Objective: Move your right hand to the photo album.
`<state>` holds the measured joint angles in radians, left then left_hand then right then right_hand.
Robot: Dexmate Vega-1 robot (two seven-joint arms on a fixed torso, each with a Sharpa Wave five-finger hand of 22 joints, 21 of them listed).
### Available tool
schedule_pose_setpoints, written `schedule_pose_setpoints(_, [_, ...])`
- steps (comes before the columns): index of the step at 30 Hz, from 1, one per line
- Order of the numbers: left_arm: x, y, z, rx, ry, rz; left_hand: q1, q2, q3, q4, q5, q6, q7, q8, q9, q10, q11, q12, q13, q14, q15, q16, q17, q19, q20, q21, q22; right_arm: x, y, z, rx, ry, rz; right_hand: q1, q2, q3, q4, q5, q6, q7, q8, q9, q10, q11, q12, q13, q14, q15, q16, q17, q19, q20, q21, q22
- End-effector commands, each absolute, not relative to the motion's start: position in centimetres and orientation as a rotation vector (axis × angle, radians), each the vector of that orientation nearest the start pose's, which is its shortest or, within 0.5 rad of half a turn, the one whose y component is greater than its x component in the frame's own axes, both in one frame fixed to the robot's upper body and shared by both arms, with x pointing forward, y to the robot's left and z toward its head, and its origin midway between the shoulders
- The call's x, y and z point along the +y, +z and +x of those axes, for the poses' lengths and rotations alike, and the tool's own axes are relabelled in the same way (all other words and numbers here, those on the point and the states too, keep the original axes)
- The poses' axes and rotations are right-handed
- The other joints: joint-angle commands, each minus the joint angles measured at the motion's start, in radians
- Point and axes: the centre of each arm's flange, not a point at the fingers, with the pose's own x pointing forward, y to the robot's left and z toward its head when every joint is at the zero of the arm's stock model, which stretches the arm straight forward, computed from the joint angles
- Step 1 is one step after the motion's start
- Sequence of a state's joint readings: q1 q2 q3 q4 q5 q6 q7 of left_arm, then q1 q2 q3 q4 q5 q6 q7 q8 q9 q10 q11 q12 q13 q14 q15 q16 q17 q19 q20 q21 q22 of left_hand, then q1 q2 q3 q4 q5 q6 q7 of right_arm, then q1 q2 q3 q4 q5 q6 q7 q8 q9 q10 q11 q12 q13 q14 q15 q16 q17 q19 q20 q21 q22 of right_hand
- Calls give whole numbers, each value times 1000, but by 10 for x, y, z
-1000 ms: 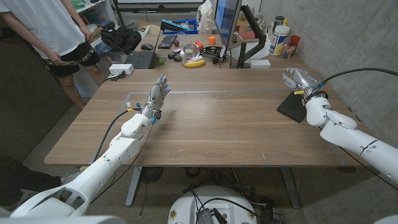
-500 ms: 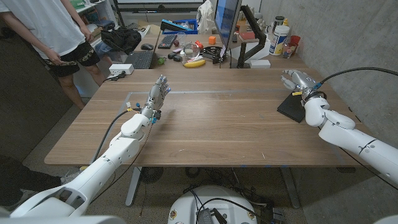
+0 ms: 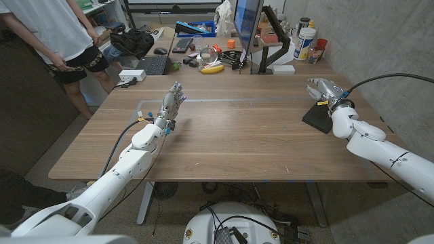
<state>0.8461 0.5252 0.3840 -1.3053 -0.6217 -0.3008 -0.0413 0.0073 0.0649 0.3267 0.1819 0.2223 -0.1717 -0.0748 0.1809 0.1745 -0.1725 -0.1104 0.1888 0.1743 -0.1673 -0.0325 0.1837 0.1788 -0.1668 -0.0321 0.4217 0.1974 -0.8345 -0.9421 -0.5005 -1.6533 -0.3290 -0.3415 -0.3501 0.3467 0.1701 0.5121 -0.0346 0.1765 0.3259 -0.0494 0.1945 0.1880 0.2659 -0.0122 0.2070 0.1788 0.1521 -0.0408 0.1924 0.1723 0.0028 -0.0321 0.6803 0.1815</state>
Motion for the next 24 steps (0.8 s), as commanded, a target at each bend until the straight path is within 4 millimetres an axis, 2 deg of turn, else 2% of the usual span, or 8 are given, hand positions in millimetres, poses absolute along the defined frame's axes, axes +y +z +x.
schedule_pose_setpoints(1, [289, -32, 650, -595, -223, 7, 5, 88, -6, 0, 5, -59, -2, 6, 4, -15, 0, 6, 4, -78, -55, 4, 4, -90, -81, -3, 4, -379, 27, 606, -470, -461, -1290, 12, -1, -4, -5, 8, 10, 1, 1, 3, 9, 2, 3, 3, 9, -8, 1, 3, 6, -56, -2, 3])
schedule_pose_setpoints(24, [293, -33, 650, -593, -219, 4, 5, 89, -9, 0, 5, -59, -2, 6, 4, -14, 0, 7, 4, -77, -54, 4, 4, -89, -81, -3, 4, -377, 22, 610, -436, -457, -1320, 18, 1, -12, -8, 8, 11, 1, 0, 4, 8, 4, 2, 3, 10, -8, 2, 5, 8, -56, -5, 4])
